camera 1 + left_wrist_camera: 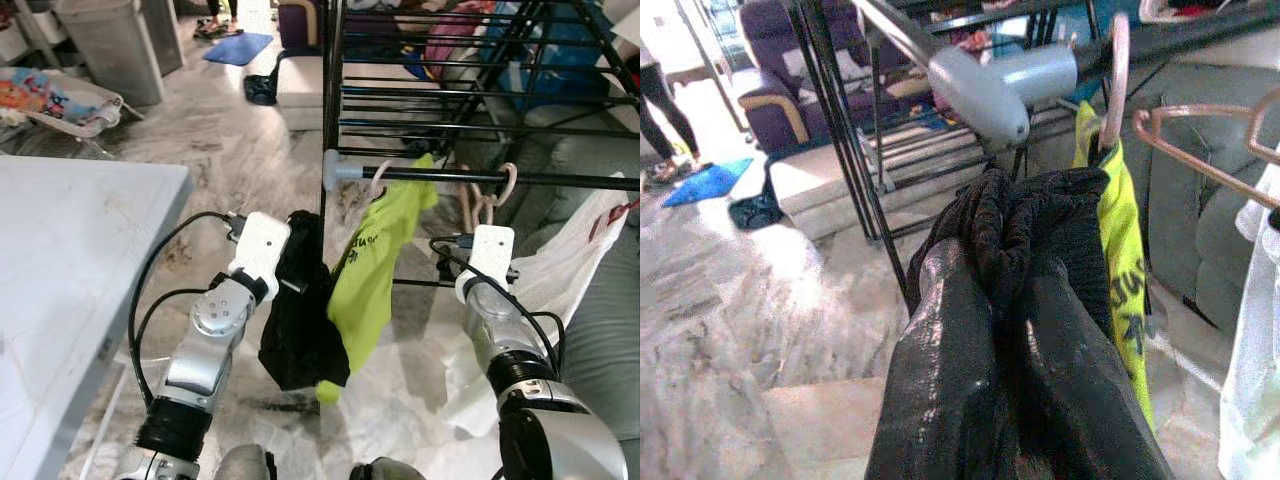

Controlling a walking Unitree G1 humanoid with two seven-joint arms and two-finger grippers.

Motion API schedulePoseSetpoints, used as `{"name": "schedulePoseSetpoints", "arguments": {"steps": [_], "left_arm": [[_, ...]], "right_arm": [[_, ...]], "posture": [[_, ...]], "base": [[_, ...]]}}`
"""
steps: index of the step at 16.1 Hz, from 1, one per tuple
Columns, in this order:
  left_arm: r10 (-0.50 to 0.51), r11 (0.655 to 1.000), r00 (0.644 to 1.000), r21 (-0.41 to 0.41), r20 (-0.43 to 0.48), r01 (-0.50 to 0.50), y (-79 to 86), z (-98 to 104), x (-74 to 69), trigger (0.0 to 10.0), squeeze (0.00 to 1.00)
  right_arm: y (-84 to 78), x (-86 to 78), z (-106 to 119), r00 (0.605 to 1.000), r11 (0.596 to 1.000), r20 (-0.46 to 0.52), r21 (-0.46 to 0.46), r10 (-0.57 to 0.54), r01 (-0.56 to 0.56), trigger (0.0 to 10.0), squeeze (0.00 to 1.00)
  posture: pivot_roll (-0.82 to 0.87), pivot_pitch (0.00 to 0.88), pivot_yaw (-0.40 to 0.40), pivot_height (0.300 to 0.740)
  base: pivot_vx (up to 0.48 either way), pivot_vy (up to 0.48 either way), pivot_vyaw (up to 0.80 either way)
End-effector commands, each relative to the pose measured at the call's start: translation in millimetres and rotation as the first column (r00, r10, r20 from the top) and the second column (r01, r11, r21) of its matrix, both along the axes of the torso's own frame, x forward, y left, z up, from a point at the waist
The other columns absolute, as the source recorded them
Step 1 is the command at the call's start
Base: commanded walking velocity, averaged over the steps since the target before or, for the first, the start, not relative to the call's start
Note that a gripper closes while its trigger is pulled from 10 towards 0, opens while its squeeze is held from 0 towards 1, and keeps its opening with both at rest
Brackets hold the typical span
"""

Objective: Hang hanger

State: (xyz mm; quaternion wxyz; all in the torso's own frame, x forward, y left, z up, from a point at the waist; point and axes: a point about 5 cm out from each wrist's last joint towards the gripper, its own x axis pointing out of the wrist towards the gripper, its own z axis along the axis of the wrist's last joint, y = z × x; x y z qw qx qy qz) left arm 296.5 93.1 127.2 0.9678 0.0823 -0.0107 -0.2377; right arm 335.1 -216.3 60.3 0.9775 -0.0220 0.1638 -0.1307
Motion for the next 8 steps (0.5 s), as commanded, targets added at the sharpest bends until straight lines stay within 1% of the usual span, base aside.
{"name": "schedulePoseSetpoints", "arguments": {"steps": [1, 2, 3, 5, 6, 7, 8], "left_arm": [[-0.005, 1.0, 1.0, -0.012, 0.029, 0.006, -0.8, 10, -1.7, 10.0, 0.0], [-0.008, 1.0, 1.0, -0.017, 0.014, 0.008, 0.2, 7, -4.1, 10.0, 0.0], [-0.011, 1.0, 1.0, -0.009, 0.004, 0.011, 0.1, 4, -5.4, 10.0, 0.0], [-0.011, 1.0, 1.0, 0.0, -0.01, 0.011, 0.3, 0, -7.6, 10.0, 0.0], [-0.004, 1.0, 1.0, 0.0, -0.018, 0.004, 1.8, -3, -8.6, 10.0, 0.0], [0.019, 1.0, 0.999, 0.009, -0.027, -0.018, 5.0, -8, -10.5, 10.0, 0.0], [0.064, 0.998, 0.997, 0.008, -0.049, -0.064, 10.6, -15, -11.4, 10.0, 0.0]], "right_arm": [[-1.1, 1.4, 5, 0.999, 1.0, 0.035, 0.005, -0.001, 0.001, 10.0, 0.0], [-0.2, -0.3, 5, 0.999, 1.0, 0.049, -0.015, 0.007, -0.006, 10.0, 0.0], [0.3, -2.1, 3, 0.999, 1.0, 0.051, -0.016, 0.009, -0.008, 10.0, 0.0], [2.3, -6.1, -1, 0.999, 1.0, 0.051, 0.01, 0.008, -0.009, 10.0, 0.0], [5.0, -8.1, -4, 0.999, 1.0, 0.046, 0.004, 0.029, -0.03, 10.0, 0.0], [6.5, -11.3, -8, 0.998, 0.999, 0.04, 0.002, 0.038, -0.038, 10.0, 0.0], [7.1, -15.9, -12, 0.999, 0.999, 0.032, 0.007, 0.04, -0.04, 10.0, 0.0]], "posture": [[0.11, 0.0, 0.028, 0.74], [0.11, 0.0, 0.029, 0.74], [0.11, 0.0, 0.024, 0.74], [0.11, 0.0, 0.01, 0.74], [0.1, 0.0, 0.007, 0.74], [0.1, 0.0, 0.003, 0.74], [0.09, 0.0, -0.003, 0.74]], "base": [[0.0, 0.0, 0.0], [0.0, 0.0, 0.0], [0.0, 0.0, 0.0], [0.0, 0.0, 0.0], [0.0, 0.0, 0.0], [0.0, 0.0, 0.0], [0.0, 0.0, 0.0]]}}
